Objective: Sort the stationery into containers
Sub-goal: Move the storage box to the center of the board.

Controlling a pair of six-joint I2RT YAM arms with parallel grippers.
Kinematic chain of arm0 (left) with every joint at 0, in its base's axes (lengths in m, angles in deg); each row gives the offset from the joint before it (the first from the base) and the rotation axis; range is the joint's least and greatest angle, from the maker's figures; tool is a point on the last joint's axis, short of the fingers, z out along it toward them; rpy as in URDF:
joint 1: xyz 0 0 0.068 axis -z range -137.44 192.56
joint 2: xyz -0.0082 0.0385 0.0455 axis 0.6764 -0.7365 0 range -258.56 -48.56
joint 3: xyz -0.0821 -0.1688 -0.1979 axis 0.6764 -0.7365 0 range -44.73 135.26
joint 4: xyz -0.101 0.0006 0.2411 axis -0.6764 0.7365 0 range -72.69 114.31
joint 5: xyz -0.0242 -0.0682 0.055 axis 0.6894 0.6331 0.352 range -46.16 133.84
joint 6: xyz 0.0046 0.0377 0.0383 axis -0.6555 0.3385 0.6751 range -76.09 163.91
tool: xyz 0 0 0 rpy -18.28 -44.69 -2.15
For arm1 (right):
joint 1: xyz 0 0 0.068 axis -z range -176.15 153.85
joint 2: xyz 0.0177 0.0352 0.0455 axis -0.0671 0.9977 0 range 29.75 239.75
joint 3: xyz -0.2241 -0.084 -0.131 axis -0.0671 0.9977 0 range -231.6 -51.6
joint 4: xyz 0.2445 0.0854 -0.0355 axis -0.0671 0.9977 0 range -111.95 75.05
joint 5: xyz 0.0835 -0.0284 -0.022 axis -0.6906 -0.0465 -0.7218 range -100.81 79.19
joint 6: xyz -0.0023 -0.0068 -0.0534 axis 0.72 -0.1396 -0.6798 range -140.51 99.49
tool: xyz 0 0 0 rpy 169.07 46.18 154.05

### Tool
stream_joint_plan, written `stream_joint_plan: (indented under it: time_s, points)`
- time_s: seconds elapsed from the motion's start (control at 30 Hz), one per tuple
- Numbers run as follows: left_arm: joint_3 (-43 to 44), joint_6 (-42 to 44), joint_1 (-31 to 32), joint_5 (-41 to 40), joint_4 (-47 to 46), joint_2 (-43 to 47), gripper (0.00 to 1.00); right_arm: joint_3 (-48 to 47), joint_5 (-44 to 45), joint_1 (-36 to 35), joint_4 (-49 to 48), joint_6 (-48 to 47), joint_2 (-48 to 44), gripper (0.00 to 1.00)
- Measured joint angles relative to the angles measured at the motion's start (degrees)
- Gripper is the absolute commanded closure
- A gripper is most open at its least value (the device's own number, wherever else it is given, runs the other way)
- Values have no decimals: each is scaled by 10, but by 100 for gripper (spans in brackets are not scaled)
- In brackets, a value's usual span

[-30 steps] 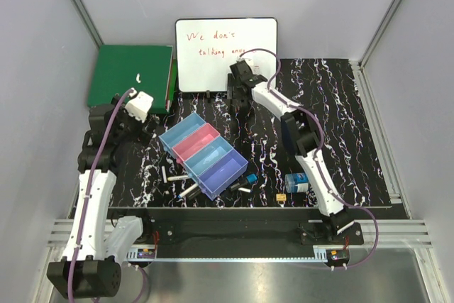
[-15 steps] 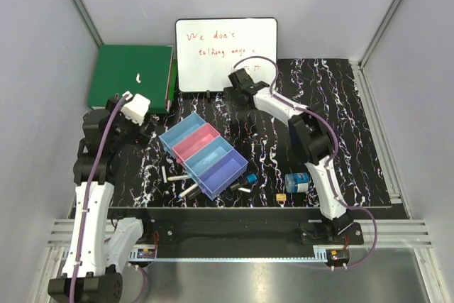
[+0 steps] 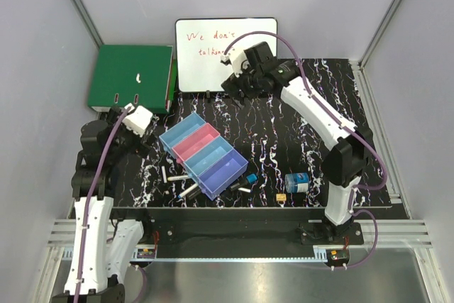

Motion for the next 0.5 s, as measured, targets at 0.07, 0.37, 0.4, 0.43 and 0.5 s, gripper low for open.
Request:
stream_joint_plan:
  time_s: [0.07,0.37,0.4,0.43,0.5]
  points:
    - [-6,9,0,3,9,9,1,-5,-21,-1,26,-31,-2,4]
    - [-16,31,0,6,25,43,1,-81,-68,-34,168,-116,39,16]
    - [-16,33,0,6,25,48,1,-85,-70,-42,174,-120,47,16]
    - [-16,34,0,6,25,54,1,-87,-70,-49,179,-123,56,15]
    - [-18,37,0,6,25,65,1,-87,-69,-64,185,-133,72,14]
